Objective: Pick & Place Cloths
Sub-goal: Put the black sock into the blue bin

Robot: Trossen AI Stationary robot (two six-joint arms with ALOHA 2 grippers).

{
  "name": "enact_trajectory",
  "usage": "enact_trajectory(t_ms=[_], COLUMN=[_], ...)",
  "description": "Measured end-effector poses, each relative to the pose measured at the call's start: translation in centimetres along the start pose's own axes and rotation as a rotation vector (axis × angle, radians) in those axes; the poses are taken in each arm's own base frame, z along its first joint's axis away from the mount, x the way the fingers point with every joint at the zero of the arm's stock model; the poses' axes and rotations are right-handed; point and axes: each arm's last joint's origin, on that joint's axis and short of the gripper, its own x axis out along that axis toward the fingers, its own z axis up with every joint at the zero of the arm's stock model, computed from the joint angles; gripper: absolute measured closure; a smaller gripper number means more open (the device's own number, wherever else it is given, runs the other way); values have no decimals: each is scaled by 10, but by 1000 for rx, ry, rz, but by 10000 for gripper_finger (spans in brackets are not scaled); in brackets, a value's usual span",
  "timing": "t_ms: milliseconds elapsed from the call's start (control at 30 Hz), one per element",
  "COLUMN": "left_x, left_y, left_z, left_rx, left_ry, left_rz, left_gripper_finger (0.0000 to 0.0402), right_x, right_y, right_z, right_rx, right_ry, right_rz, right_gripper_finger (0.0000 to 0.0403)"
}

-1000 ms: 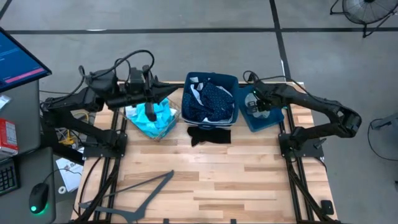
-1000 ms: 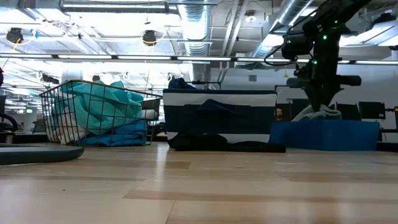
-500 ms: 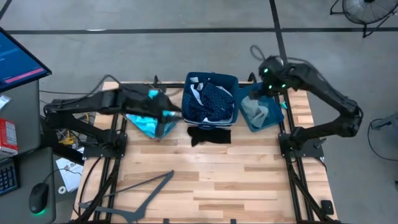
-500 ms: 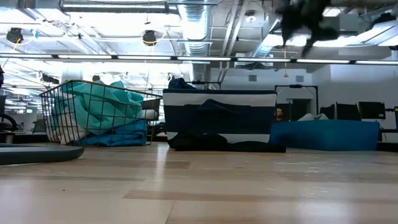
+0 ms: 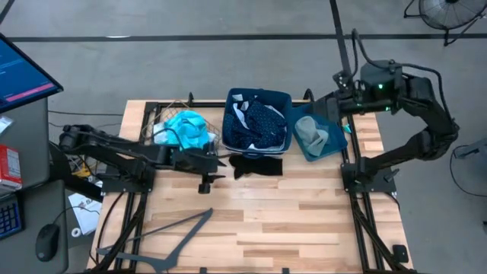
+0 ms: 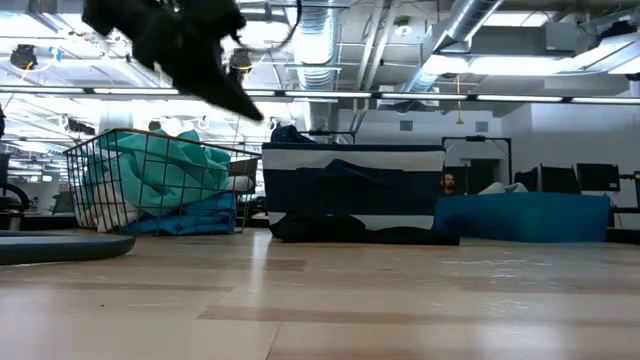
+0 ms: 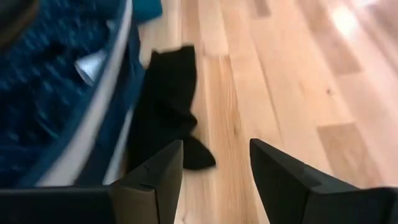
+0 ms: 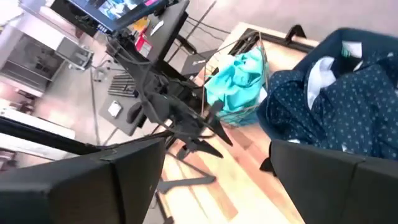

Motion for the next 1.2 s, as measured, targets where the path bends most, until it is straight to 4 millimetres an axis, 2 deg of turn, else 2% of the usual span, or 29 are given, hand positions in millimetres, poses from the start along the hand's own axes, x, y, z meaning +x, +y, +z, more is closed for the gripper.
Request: enact_trajectory(t_ms=[100, 233, 433, 567, 667, 767, 833, 1000, 1200], left_x=[15, 33, 55, 65, 74, 83, 88, 104, 136], left_y=[-4, -7, -5, 8, 18, 23, 21, 19, 20], left_z=[-14, -17, 7, 22, 22, 16, 11, 2, -10], left_rx=[-27, -34, -50, -157, -291, -494, -563, -577, -576], left_ry=[58, 112, 109, 175, 233, 266, 285, 294, 210], left_rz=[-6, -13, -26, -18, 18, 59, 91, 192, 306], left_gripper_finger=[229, 229, 229, 229, 229, 229, 229, 229, 229], right_x=[2, 7, 15, 18, 20, 22, 25, 30, 43], right_y=[8, 15, 23, 26, 29, 32, 35, 39, 47], right_z=[-7, -11, -17, -20, -23, -27, -30, -35, -45], right_rx=[-34, -21, -23, -39, -80, -113, -123, -163, -214], right_ry=[-16, 2, 47, 63, 77, 96, 108, 102, 140], right_rz=[-6, 13, 48, 56, 62, 75, 78, 57, 47], right_gripper_finger=[117, 117, 117, 117, 117, 117, 117, 117, 117])
